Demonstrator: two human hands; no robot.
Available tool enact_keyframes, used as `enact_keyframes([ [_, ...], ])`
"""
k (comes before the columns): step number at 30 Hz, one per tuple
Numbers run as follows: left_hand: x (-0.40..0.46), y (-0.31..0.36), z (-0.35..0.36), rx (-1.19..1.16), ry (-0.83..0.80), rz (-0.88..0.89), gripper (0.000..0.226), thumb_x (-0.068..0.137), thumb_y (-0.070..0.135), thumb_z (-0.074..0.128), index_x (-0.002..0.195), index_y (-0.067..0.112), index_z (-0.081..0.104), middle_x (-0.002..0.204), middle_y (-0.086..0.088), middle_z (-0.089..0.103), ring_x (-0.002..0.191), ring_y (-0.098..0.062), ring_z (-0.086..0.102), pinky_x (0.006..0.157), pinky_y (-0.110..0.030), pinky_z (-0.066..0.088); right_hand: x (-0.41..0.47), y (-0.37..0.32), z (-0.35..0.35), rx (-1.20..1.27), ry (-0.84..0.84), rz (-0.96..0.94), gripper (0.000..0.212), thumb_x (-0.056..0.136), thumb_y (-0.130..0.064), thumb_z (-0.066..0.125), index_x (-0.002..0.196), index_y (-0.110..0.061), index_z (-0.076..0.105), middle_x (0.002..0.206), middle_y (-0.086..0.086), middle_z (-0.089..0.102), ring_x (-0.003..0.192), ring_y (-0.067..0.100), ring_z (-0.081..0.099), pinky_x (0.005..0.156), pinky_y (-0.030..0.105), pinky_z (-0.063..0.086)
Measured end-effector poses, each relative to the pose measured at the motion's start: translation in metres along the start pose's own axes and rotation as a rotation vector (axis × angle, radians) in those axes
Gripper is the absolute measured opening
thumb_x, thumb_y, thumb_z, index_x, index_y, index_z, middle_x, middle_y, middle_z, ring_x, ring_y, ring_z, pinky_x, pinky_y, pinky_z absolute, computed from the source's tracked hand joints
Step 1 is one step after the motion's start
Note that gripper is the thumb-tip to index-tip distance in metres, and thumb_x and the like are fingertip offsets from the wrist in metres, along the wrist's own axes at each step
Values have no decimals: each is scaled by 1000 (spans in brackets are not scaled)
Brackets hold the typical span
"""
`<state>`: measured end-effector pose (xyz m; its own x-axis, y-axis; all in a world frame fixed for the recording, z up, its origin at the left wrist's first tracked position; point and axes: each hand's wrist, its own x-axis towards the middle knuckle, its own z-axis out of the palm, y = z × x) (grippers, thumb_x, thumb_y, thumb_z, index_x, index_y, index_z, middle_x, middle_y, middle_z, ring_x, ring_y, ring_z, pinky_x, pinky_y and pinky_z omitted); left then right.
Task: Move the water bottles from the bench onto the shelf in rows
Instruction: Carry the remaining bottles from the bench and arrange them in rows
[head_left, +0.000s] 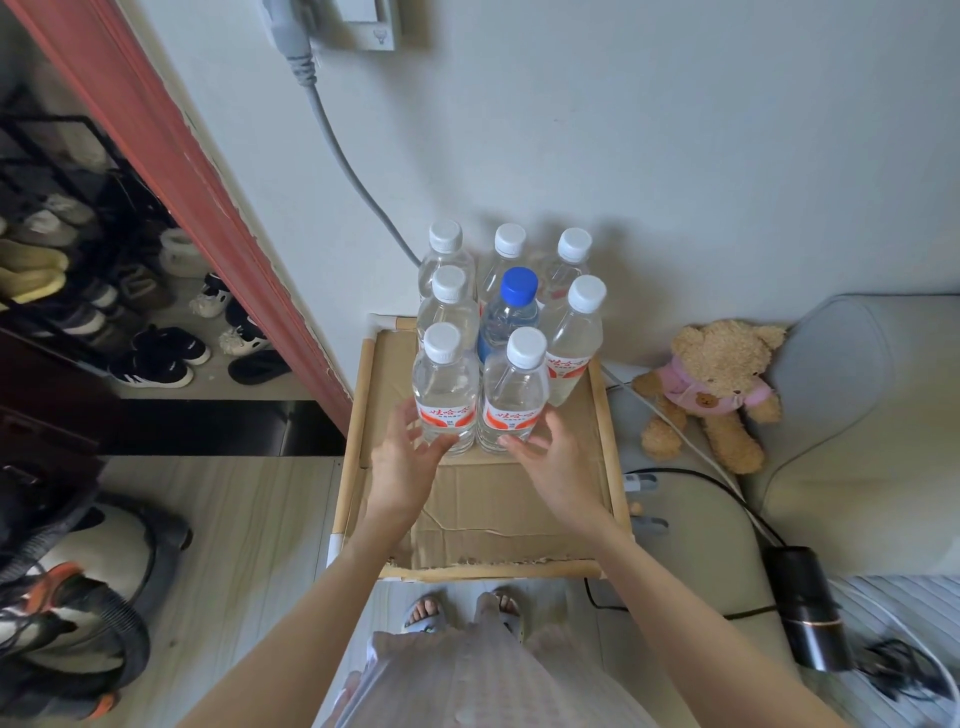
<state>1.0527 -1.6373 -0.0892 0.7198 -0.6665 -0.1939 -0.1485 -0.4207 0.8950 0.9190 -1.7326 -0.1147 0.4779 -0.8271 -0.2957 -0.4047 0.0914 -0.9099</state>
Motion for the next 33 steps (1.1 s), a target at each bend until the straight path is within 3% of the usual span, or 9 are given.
enact_keyframes([
  [3,1,-3,-2,0,-26,10,54,77,18,70,125,11,44,122,-2,57,108,-14,52,68,-3,39,-1,-1,0,7,7,0,57,79,-28,70,127,-25,42,127,-6,55,112,9,55,88,22,47],
  [7,-3,-7,-1,-48,-44,3,53,78,16,69,125,14,44,120,2,56,107,-10,50,86,-20,40,-4,-2,1,25,24,-3,52,81,-19,68,125,-20,42,122,-7,53,108,5,53,73,3,44],
  [11,-6,-9,2,-76,-13,1,53,79,15,67,124,13,40,123,3,51,108,-8,46,89,-23,39,-6,-1,-1,10,21,-8,47,84,-20,64,126,-21,45,116,-12,55,111,6,53,91,18,43],
  [15,-6,-10,3,-72,7,-6,50,81,14,66,123,10,40,127,-1,50,113,-15,48,91,-26,40,-9,0,-2,-11,14,-15,49,86,-21,63,131,-21,44,119,-12,54,113,8,52,91,20,40],
  [21,-9,-18,-3,-69,-94,15,55,82,18,65,129,15,36,133,-1,47,124,-16,44,98,-28,39,-18,-2,-3,24,-40,29,60,87,-21,61,138,-24,32,123,-14,47,120,7,45,100,23,36],
  [25,-14,-22,-14,65,-194,90,68,83,23,63,139,23,25,139,5,43,129,-14,39,103,-27,32,-28,3,-1,-1,-36,54,67,86,-26,62,142,-22,25,141,-6,40,128,8,37,109,30,32],
  [29,-18,-24,-23,251,-248,140,77,83,31,62,143,27,14,146,4,35,130,-16,38,95,-21,29,-42,11,-6,-189,-60,43,68,86,-40,57,142,-24,23,149,-5,29,136,12,29,113,34,26],
  [33,-24,-25,-30,328,-222,226,78,82,33,62,143,24,14,149,4,27,136,-14,26,103,-22,20,-54,14,-11,-364,-133,-66,65,88,-42,52,142,-23,23,151,-2,25,138,12,23,114,33,22],
])
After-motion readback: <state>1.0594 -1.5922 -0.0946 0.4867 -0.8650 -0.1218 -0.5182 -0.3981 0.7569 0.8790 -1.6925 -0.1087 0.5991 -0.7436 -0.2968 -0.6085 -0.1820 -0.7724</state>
